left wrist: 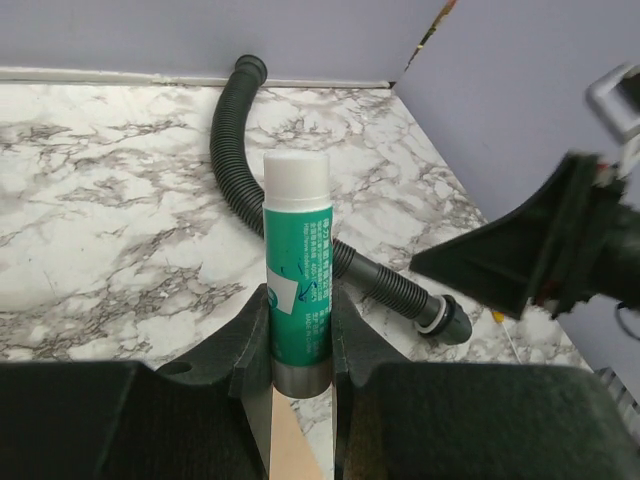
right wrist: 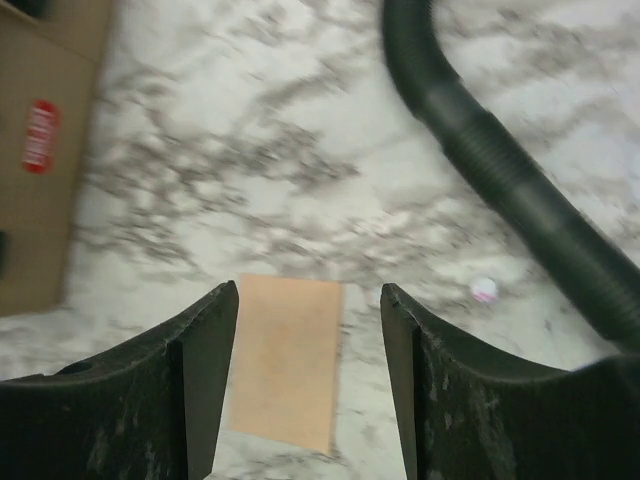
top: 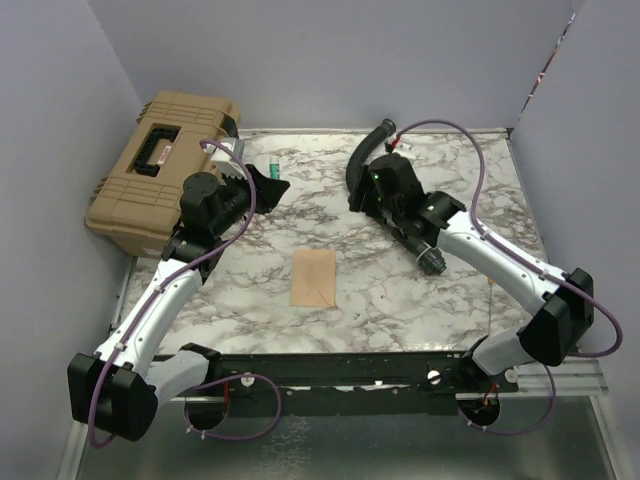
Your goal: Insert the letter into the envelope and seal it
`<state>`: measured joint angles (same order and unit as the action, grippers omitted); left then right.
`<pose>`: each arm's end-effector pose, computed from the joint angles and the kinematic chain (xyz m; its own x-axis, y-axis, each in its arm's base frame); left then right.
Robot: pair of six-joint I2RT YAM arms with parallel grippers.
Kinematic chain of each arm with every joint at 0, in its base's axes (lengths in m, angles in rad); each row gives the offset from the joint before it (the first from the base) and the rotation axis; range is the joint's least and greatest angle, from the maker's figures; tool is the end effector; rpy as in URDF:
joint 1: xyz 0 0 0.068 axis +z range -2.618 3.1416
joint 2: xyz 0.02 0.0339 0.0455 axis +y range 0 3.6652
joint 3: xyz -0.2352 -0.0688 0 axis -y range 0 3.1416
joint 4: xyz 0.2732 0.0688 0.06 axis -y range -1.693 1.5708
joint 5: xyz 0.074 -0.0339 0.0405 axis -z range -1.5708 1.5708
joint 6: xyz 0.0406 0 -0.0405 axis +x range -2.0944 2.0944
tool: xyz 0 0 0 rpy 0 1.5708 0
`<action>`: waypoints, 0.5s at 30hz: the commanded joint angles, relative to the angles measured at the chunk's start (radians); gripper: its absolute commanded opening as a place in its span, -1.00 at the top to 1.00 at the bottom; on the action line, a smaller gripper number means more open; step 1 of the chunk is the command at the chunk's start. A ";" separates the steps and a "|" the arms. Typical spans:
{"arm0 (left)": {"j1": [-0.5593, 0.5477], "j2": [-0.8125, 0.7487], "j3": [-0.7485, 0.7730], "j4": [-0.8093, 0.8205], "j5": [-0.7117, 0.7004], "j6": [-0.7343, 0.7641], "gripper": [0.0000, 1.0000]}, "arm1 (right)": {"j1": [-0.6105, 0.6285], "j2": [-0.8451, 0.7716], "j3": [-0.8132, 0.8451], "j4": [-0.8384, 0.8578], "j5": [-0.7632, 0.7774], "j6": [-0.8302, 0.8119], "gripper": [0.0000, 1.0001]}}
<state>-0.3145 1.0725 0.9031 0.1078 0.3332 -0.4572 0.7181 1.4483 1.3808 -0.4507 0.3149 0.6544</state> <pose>0.2804 -0.1052 0.3263 -0.3186 -0.3350 -0.8867 0.5150 0.7241 -0.4587 0.2837 0.2311 0.3326 -0.5534 0.2850 -0.7826 -0.1086 0.9069 0.4071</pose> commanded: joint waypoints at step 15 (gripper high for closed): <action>0.002 -0.008 -0.017 -0.014 0.003 -0.041 1.00 | -0.108 0.337 -0.202 -0.100 0.076 0.075 -0.19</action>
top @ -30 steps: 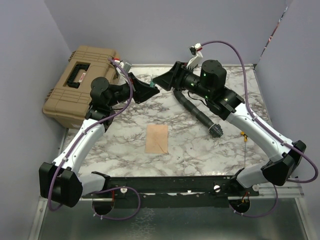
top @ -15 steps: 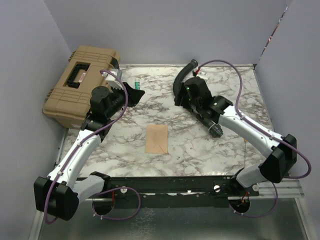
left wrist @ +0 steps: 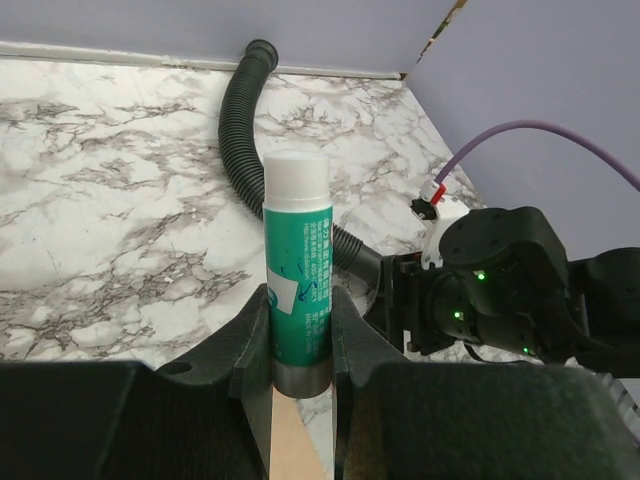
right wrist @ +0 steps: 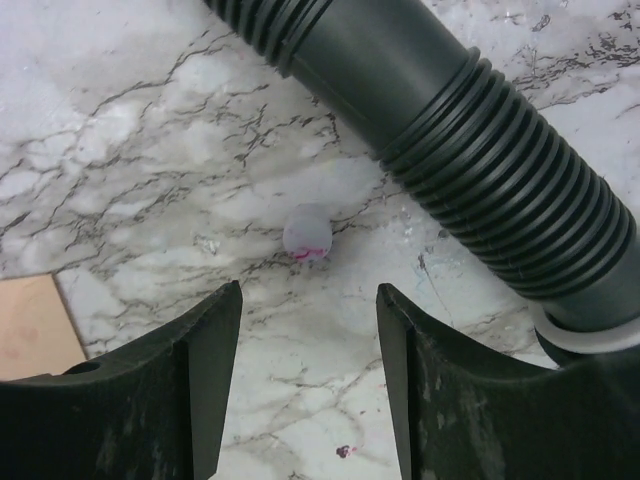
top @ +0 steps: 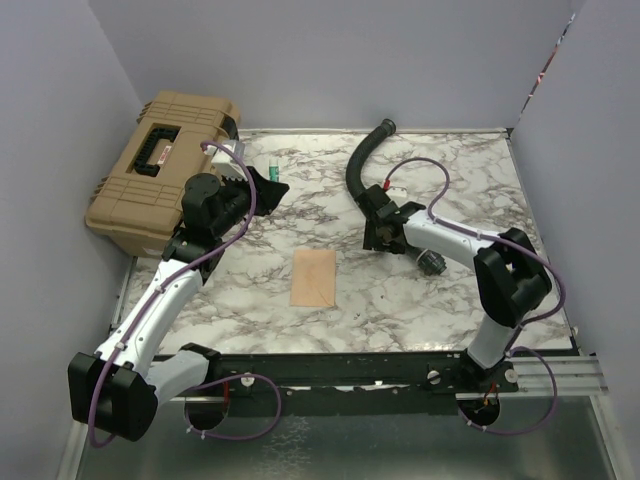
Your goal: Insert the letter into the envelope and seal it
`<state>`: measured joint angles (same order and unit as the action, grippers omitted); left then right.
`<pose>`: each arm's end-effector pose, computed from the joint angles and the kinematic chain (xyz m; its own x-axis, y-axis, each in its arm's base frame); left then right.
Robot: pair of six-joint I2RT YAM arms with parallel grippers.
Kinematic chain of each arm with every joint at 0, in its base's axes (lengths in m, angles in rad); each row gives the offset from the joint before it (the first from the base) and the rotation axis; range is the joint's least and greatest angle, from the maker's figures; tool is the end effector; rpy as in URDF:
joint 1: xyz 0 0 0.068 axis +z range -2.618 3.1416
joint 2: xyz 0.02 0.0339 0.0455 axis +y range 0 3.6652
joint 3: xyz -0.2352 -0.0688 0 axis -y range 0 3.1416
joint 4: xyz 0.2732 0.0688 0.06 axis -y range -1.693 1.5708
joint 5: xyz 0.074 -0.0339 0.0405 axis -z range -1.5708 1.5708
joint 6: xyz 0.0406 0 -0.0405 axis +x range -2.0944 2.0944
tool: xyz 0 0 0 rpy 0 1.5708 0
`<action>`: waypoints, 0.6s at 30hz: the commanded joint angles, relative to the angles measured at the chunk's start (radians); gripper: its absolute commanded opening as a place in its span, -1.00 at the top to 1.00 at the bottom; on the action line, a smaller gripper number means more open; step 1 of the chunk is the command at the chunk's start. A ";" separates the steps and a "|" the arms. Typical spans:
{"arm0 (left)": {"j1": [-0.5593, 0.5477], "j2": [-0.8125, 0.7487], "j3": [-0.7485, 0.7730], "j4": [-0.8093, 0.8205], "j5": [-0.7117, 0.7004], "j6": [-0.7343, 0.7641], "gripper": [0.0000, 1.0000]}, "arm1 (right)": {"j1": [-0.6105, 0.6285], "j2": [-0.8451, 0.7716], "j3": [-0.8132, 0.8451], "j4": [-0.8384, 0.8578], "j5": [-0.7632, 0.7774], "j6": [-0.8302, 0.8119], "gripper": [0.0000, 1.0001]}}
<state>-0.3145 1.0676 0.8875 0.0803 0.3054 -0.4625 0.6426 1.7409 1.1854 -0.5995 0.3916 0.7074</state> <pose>0.2799 -0.1039 0.3184 -0.3434 -0.3358 -0.8771 0.4764 0.7426 -0.4708 0.3044 0.2085 0.1502 -0.8364 0.1242 -0.5339 0.1487 0.9889 -0.0029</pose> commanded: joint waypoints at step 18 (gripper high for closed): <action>-0.002 -0.003 -0.004 0.035 0.061 -0.043 1.00 | -0.050 0.133 0.039 0.065 0.004 0.002 0.23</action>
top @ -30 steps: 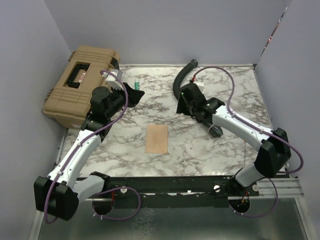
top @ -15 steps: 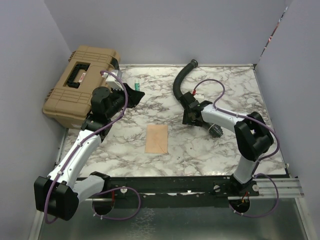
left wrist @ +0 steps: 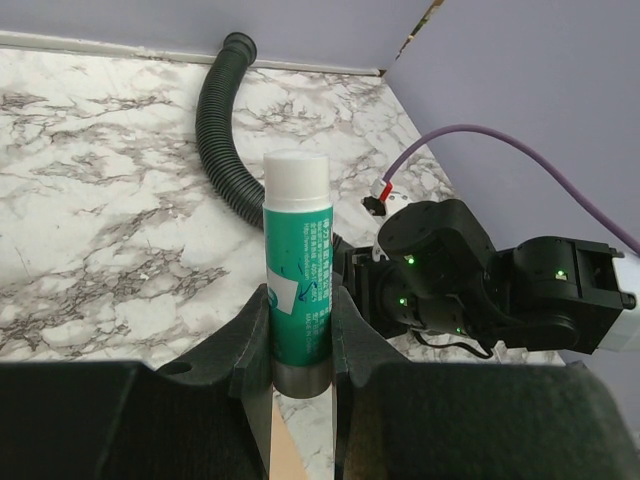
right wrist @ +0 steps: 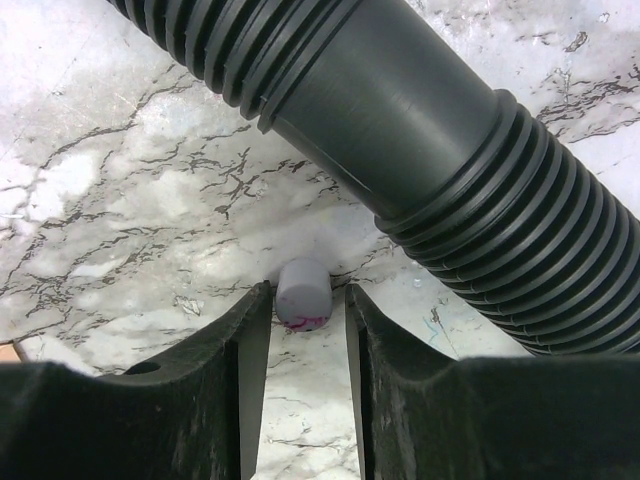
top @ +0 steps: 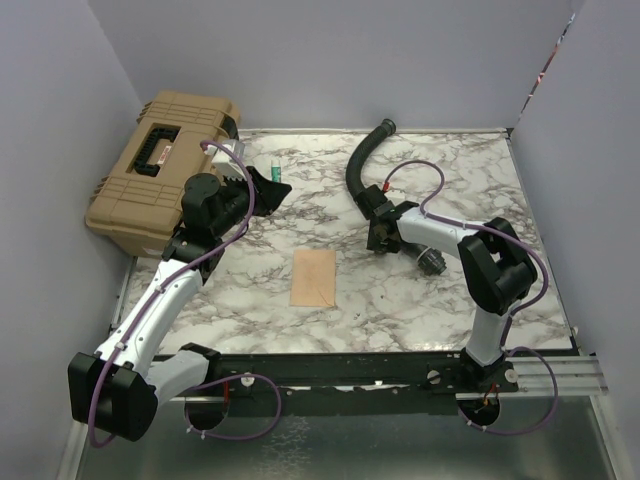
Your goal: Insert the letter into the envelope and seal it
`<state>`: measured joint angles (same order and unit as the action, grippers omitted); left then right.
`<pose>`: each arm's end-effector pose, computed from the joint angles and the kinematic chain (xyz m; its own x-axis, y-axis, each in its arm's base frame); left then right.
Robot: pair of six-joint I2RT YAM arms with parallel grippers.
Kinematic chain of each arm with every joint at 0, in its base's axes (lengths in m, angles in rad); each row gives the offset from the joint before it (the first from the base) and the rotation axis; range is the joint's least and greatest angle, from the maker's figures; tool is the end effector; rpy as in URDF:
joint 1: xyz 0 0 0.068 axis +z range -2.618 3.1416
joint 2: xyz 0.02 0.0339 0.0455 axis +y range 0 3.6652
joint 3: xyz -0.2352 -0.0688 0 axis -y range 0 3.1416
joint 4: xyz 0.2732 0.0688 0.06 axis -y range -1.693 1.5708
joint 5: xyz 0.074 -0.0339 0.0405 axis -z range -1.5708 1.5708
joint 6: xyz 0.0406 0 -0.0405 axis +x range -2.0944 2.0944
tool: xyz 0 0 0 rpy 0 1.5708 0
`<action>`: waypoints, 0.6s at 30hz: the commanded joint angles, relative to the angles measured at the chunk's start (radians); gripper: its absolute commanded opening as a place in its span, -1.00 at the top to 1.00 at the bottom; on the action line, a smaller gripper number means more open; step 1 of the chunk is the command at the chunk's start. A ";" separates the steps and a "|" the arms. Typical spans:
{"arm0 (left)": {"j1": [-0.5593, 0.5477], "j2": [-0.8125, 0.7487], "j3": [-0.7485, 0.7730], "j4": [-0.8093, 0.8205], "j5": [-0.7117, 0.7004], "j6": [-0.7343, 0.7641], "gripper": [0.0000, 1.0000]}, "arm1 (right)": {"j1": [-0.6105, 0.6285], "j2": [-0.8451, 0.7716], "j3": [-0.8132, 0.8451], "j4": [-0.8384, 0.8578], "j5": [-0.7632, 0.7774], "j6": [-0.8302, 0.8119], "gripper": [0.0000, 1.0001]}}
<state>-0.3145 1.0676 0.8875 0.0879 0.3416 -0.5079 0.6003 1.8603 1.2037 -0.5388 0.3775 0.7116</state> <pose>0.2791 -0.1051 0.3193 -0.3725 -0.3607 -0.8551 0.4893 0.7066 -0.5112 0.3230 0.2029 0.1157 -0.8515 0.1528 -0.5016 0.1881 0.9819 -0.0203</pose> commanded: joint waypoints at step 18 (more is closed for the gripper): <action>-0.004 0.019 -0.010 0.044 0.049 0.000 1.00 | -0.013 -0.016 0.043 0.058 -0.047 -0.107 0.83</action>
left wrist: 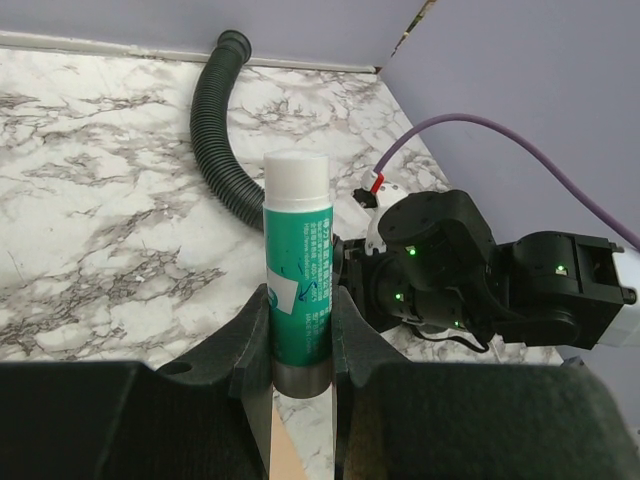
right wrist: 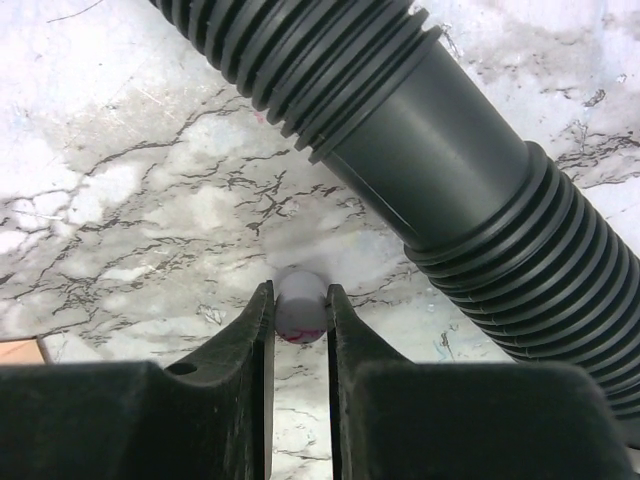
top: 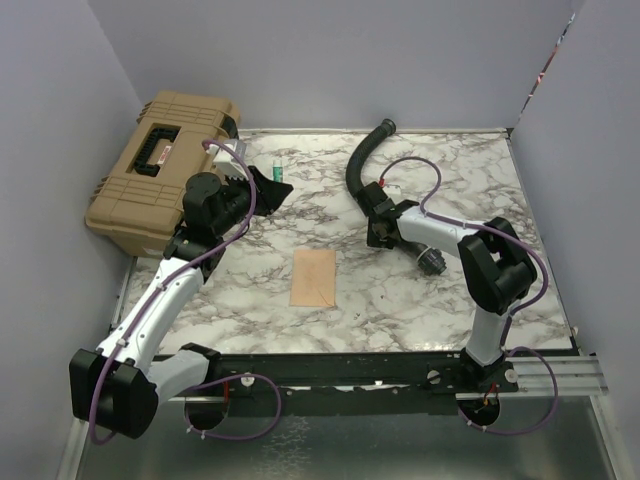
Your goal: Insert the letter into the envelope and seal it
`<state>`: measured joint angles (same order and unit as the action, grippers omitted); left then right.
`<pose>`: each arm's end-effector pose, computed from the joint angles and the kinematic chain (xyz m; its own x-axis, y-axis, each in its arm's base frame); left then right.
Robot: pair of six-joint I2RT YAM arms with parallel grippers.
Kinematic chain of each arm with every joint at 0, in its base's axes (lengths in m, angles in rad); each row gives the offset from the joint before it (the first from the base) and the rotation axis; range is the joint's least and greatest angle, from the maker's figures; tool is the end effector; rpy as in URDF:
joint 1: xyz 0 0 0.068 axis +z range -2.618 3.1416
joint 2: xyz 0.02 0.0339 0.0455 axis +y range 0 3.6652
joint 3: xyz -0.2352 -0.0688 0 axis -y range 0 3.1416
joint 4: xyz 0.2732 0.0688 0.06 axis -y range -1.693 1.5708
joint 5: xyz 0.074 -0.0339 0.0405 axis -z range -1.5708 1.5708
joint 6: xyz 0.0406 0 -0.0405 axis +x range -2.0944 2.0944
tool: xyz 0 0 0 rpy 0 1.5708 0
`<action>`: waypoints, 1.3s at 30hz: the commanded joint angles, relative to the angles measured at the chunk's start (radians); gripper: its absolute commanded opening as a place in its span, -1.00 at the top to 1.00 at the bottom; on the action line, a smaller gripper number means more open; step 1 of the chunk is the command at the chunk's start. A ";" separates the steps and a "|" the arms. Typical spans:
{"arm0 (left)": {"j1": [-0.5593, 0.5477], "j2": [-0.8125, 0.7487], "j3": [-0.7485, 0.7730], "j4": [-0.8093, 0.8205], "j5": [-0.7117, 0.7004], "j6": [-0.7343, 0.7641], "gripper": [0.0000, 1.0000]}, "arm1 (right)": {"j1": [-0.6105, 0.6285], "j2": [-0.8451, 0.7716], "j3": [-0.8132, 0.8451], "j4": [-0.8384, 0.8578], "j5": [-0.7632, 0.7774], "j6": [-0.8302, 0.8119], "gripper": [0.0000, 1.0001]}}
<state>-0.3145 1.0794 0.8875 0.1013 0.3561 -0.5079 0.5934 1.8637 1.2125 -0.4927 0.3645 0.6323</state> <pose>0.2811 -0.1063 0.3175 -0.3768 -0.3568 -0.8548 0.5000 0.6986 -0.5119 0.3297 0.2049 0.1189 -0.8452 0.0960 -0.5258 0.1233 0.9922 -0.0171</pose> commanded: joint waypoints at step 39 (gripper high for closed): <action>-0.020 0.067 0.176 -0.025 0.552 0.382 1.00 | -0.038 -0.449 0.204 0.548 -1.054 0.023 0.99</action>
<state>-0.3248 1.1469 1.0252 0.0692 0.8505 -0.1360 0.5552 1.4208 1.4200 -0.0071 -0.6460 0.6224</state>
